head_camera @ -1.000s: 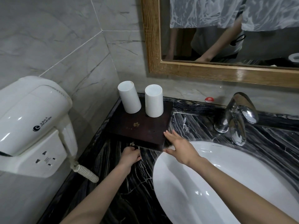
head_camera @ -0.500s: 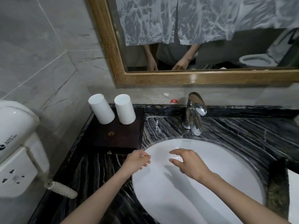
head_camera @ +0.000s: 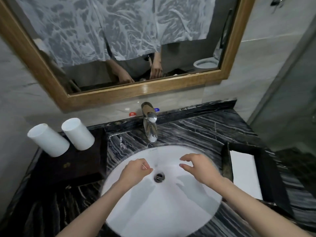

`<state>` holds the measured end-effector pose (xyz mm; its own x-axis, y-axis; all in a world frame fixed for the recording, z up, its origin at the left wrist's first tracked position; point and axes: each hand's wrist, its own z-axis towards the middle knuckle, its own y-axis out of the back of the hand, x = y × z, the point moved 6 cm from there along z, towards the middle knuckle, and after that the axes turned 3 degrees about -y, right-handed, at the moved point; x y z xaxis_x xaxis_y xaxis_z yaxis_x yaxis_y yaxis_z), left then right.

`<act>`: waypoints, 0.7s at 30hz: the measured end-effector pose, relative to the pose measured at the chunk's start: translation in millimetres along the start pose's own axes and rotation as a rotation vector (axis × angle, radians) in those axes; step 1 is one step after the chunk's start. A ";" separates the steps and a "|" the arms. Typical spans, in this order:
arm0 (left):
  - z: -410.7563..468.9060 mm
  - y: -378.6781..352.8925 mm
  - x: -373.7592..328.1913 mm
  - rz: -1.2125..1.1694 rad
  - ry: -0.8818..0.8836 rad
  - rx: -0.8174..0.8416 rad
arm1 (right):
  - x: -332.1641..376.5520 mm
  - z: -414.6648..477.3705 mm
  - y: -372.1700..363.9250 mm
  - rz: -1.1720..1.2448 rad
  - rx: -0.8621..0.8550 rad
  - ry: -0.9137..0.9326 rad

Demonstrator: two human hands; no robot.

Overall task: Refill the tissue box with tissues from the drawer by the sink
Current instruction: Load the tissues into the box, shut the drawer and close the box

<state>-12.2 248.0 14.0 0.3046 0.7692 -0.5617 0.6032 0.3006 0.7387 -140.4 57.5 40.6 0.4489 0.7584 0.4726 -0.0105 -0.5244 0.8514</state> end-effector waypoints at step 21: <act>30.3 -121.8 -167.3 -0.067 -0.239 0.244 | -215.3 -107.7 95.3 0.240 -0.437 -0.569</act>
<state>-114.3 65.6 6.7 0.4051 0.5897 -0.6987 0.7776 0.1797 0.6025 -334.2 -114.0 44.5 0.7804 0.2631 0.5673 -0.4667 -0.3587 0.8084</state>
